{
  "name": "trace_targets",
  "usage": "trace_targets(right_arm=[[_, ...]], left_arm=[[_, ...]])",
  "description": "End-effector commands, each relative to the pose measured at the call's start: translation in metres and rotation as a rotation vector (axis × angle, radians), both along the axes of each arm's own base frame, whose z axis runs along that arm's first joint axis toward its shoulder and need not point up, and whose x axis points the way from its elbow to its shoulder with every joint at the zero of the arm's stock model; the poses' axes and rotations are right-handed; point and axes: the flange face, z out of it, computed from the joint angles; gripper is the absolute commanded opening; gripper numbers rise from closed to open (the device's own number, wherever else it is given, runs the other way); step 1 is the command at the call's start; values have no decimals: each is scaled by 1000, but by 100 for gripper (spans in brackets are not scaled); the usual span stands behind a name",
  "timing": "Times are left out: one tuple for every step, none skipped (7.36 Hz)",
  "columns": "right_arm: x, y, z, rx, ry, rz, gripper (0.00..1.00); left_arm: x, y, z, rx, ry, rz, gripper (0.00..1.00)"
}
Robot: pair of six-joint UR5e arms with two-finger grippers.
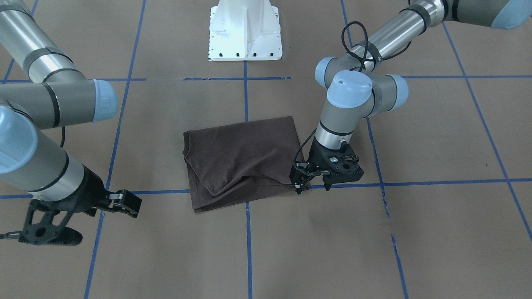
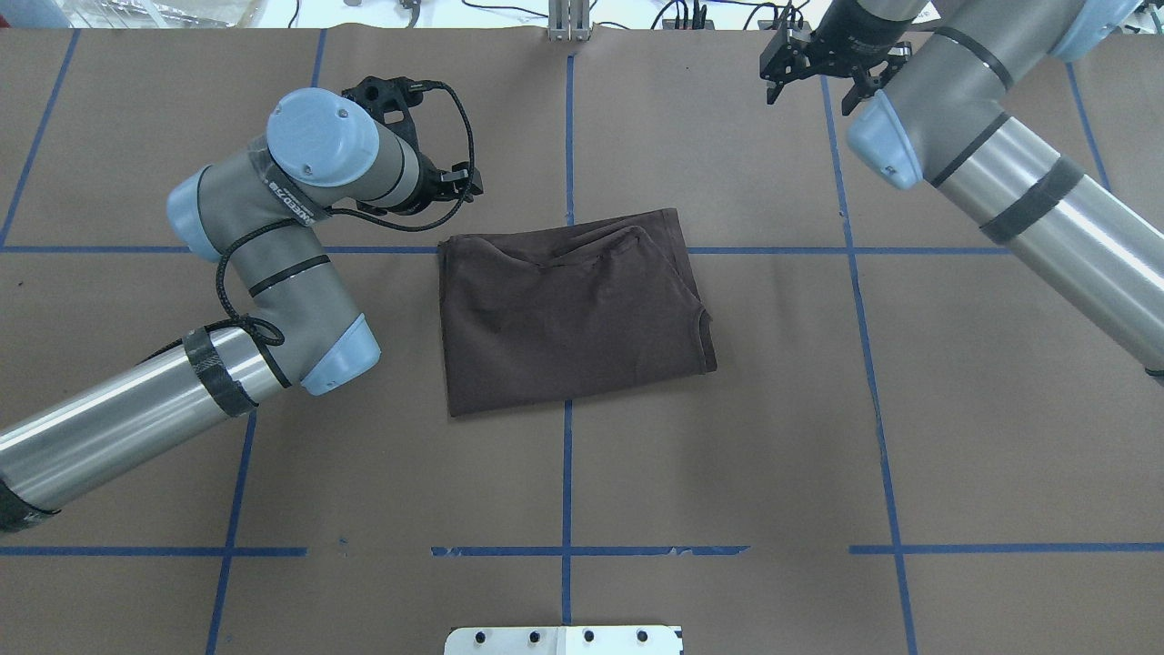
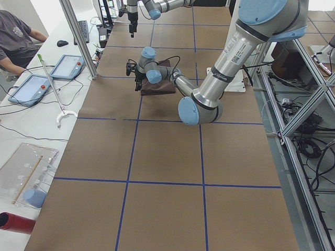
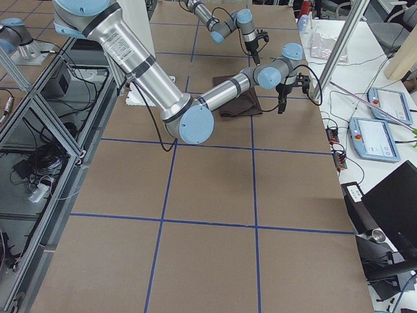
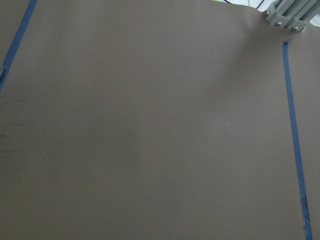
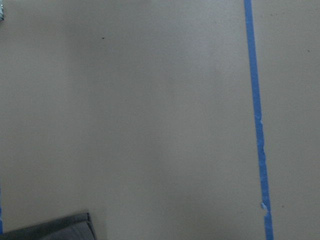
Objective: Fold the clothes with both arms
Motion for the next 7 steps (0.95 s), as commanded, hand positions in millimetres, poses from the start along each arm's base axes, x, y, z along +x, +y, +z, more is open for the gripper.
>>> trace_targets(right_arm=[[39,11,23,0,-4,-2,100],[40,11,24,2,-6,-2,100],[41,12,23,2,-6,-2,100],[43,11,23,2,-6,1,100],[45,11,23,3,-6,4,100],[46,10,23,3,-6,6,100],[46,11,22,3,-6,6,100]], left_arm=[[26,8,10,10,-7,10,67],[33,9,17,5,-4,13,67],[43,18,20,-20,5,11,67],[44,19,18,-18,8,12,67],[43,19,16,-17,11,12,59],[43,20,15,-17,11,13,38],[42,19,15,-17,11,12,10]])
